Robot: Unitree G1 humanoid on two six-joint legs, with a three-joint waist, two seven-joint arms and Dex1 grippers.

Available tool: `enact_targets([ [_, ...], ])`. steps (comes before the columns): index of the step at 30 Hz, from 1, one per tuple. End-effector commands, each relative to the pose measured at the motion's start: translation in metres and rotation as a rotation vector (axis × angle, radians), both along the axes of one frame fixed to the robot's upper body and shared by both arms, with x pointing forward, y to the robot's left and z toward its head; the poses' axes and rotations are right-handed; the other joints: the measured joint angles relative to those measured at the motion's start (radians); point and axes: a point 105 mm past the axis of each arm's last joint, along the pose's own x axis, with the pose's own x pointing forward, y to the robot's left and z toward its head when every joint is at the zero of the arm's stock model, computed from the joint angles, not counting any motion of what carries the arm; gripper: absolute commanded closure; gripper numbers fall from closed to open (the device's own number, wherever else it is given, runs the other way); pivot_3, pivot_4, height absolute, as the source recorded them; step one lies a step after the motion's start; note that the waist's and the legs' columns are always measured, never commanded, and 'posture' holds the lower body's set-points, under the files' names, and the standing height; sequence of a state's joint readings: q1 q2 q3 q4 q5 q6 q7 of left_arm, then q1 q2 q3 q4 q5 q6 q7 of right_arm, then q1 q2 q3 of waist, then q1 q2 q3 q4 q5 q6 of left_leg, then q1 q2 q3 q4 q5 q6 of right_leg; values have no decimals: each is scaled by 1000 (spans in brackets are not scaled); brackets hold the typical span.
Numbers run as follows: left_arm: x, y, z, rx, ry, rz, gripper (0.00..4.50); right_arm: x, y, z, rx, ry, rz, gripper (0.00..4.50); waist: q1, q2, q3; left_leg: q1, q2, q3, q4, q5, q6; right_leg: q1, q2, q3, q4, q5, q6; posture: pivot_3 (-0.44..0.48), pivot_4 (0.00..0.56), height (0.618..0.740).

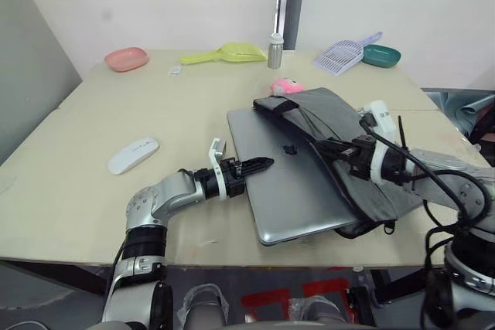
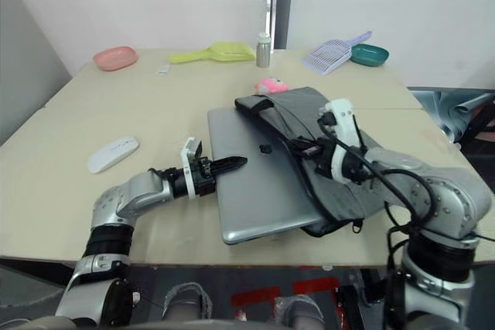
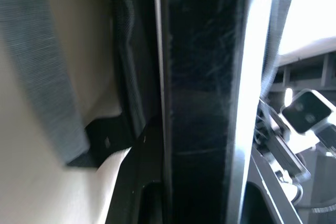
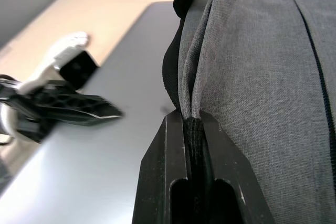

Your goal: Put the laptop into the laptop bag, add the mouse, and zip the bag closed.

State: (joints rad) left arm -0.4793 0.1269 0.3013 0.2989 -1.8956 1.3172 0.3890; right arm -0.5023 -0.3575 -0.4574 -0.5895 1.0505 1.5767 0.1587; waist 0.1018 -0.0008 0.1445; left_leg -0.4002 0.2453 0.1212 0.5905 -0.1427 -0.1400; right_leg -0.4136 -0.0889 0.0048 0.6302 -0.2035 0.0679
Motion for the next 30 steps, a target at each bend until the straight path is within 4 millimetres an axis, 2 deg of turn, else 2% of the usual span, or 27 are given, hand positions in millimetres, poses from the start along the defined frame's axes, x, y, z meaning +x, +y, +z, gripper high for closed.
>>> enact_targets([
  [1,2,-5,33,-89,-97,-11,3926,-6,10,13,49,-60,11,4474,1,0,0,0,0,0,0,0,0,0,0,0,0,1,2,0,150,740],
  [8,5,-5,40,-78,-117,17,3926,-5,3,6,76,-22,-47,4474,5,0,0,-1,0,0,0,0,0,0,-1,-1,-1,6,10,0,150,740],
  [14,9,-10,40,-29,-109,29,3926,-8,13,7,158,-10,-29,4474,4,0,0,-1,0,0,0,0,0,0,-1,-1,-1,6,11,0,150,740],
  [23,12,-16,44,3,-163,58,3926,-10,17,8,253,53,-65,4474,3,0,0,-1,-1,0,0,0,0,0,-1,-1,-1,6,13,0,150,740],
  [30,23,-20,42,63,-197,133,3926,-12,23,12,303,112,-68,4474,1,0,0,-2,-2,0,0,0,0,0,-2,-1,-2,7,15,0,150,740],
])
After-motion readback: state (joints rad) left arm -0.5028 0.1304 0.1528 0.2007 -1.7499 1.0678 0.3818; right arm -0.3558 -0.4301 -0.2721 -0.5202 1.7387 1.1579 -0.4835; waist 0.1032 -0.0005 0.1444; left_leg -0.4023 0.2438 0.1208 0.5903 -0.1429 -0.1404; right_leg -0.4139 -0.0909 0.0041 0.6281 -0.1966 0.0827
